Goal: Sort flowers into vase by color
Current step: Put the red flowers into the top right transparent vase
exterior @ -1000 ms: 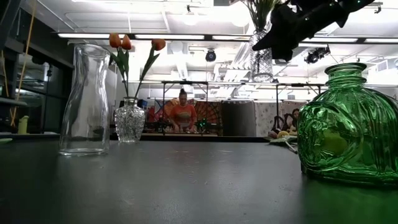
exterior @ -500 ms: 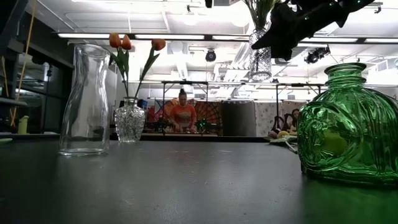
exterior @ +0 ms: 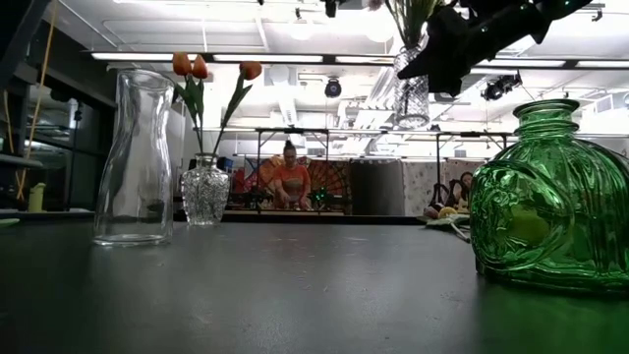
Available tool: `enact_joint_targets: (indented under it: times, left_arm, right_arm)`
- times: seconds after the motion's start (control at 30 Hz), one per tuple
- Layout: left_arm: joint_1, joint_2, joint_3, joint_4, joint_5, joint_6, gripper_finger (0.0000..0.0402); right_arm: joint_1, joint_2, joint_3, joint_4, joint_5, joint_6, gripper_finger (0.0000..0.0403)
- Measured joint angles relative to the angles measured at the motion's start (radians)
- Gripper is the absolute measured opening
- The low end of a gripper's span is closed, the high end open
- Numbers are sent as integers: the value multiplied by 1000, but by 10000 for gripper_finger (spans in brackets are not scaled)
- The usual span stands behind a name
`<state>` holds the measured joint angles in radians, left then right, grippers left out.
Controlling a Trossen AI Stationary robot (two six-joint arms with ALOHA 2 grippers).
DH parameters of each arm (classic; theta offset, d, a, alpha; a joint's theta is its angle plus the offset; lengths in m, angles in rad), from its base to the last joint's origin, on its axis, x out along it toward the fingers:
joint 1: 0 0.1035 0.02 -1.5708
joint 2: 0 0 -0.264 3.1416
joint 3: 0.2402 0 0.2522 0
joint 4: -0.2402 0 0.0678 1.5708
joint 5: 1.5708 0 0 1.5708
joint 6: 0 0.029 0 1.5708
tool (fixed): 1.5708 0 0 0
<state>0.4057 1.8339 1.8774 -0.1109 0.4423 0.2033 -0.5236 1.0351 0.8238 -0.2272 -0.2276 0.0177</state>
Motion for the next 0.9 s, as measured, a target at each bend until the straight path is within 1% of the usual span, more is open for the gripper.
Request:
enact_joint_targets:
  times: [0.3,0.5,0.67,0.9]
  left_arm:
    - [0,14,1,10,-8,16,0]
    - [-7,32,2,-12,-11,16,0]
    - [-20,31,2,-13,-67,41,0]
    - [-37,41,3,-26,-98,45,0]
  right_arm:
    - [0,0,0,10,-1,-18,222]
    - [0,1,0,6,-1,-26,222]
    - [0,1,0,13,-4,-33,222]
    - [0,1,-2,44,-1,-36,222]
